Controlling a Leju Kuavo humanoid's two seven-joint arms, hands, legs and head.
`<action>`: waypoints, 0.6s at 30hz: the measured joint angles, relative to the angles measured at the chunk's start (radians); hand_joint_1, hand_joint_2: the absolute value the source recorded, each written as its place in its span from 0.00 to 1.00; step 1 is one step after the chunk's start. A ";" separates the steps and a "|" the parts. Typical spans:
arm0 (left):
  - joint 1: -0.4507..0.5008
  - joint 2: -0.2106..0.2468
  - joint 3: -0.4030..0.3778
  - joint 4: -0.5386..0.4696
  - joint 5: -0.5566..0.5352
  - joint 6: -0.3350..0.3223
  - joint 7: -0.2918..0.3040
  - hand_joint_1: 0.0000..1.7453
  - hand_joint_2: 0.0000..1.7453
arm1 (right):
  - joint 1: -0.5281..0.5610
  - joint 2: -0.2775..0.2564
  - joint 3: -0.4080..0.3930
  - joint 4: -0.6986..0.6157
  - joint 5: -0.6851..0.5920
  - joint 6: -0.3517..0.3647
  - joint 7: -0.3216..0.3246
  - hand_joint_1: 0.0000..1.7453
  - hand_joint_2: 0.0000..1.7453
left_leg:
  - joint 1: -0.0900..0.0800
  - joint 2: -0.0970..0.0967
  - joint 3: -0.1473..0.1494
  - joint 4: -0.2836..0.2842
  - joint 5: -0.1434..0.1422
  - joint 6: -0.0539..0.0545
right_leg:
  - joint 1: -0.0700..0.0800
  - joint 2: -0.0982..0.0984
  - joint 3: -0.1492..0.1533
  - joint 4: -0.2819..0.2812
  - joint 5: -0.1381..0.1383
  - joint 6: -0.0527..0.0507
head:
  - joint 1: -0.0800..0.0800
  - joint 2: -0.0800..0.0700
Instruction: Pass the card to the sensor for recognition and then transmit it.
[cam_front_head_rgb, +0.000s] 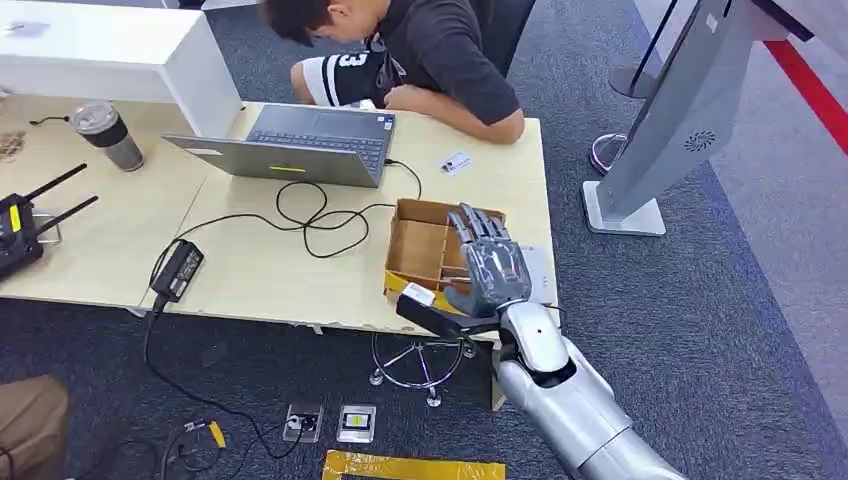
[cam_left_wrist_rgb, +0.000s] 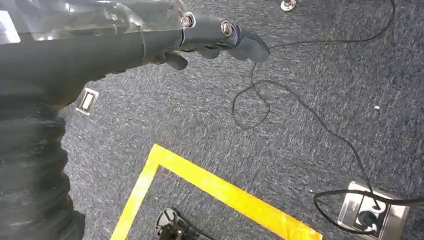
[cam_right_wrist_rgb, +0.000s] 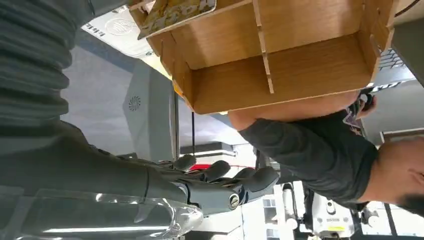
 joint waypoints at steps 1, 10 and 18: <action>0.000 0.000 0.000 0.000 0.000 0.000 0.000 0.00 1.00 | 0.000 0.001 0.000 0.003 0.000 0.001 0.000 0.00 1.00 | 0.000 0.000 0.000 0.000 0.000 0.000 | 0.000 0.000 0.000 0.000 0.000 0.000 | 0.000 0.000; 0.001 0.000 0.000 0.000 -0.002 -0.004 0.000 0.00 1.00 | 0.000 0.005 0.001 0.022 0.001 0.026 0.000 0.00 1.00 | 0.000 0.000 0.000 0.000 0.000 0.000 | 0.000 0.000 0.000 0.000 0.000 0.000 | 0.000 0.000; 0.001 0.003 0.000 0.000 -0.007 -0.004 0.000 0.00 1.00 | 0.001 0.005 0.002 0.039 0.008 0.036 0.006 0.00 1.00 | 0.000 0.000 0.000 0.000 0.000 0.000 | 0.000 0.000 0.000 0.000 0.000 0.000 | 0.000 0.000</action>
